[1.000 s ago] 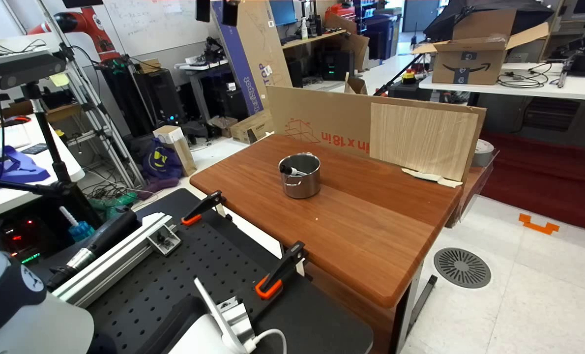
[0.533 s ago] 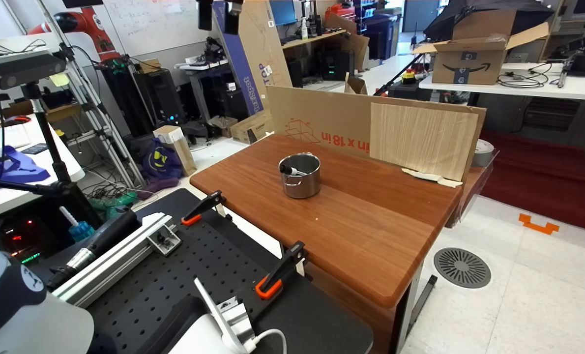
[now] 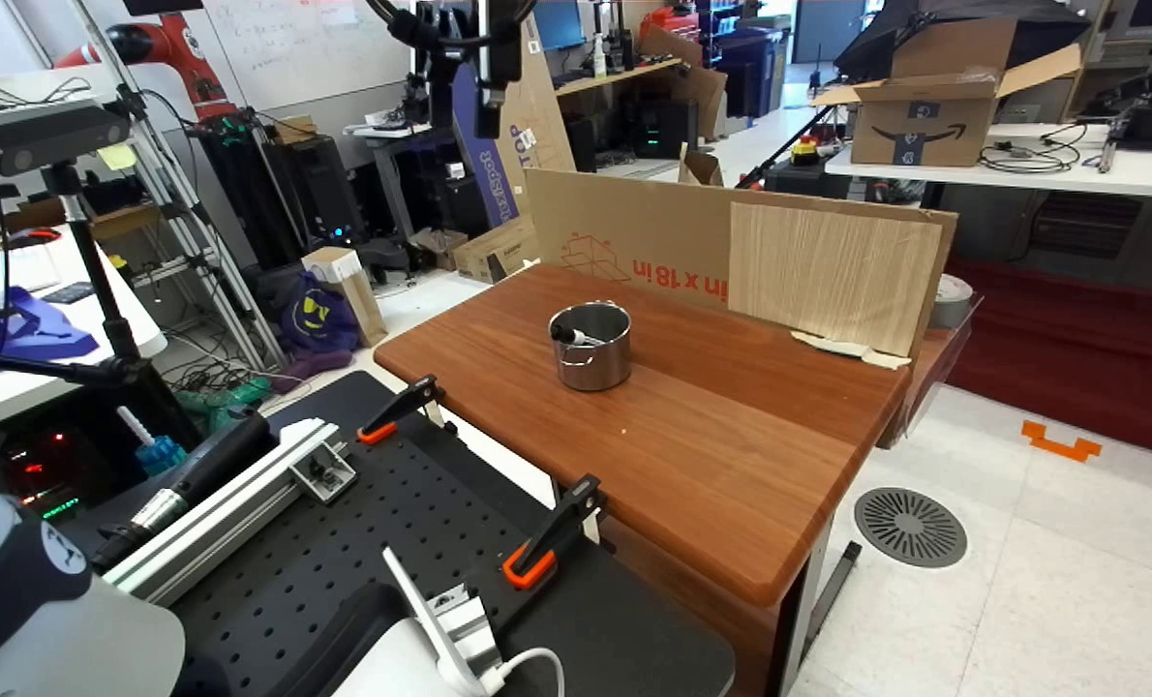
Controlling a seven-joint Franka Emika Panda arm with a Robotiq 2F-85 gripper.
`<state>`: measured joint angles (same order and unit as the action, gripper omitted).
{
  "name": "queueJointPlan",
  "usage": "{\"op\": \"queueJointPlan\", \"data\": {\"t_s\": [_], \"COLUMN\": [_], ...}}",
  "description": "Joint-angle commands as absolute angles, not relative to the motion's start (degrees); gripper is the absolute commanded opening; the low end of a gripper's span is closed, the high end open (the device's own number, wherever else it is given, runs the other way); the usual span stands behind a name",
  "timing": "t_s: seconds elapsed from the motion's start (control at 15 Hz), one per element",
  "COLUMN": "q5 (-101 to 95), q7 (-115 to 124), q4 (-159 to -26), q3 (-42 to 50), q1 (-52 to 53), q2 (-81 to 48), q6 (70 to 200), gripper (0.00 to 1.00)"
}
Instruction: Take the black marker out of the pot and place it on the left side of the table
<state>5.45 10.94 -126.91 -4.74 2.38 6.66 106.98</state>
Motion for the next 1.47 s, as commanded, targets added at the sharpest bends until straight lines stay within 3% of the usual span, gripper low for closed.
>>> {"op": "queueJointPlan", "data": {"t_s": [0.0,1.4], "q5": [2.5,-8.8], "q7": [12.7,13.6], "q4": [-127.6,-128.5], "q3": [-5.0,-2.4], "q1": [2.8,3.4], "q2": [4.5,-12.2], "q6": [110.7,123.2], "gripper": [1.0,1.0]}}
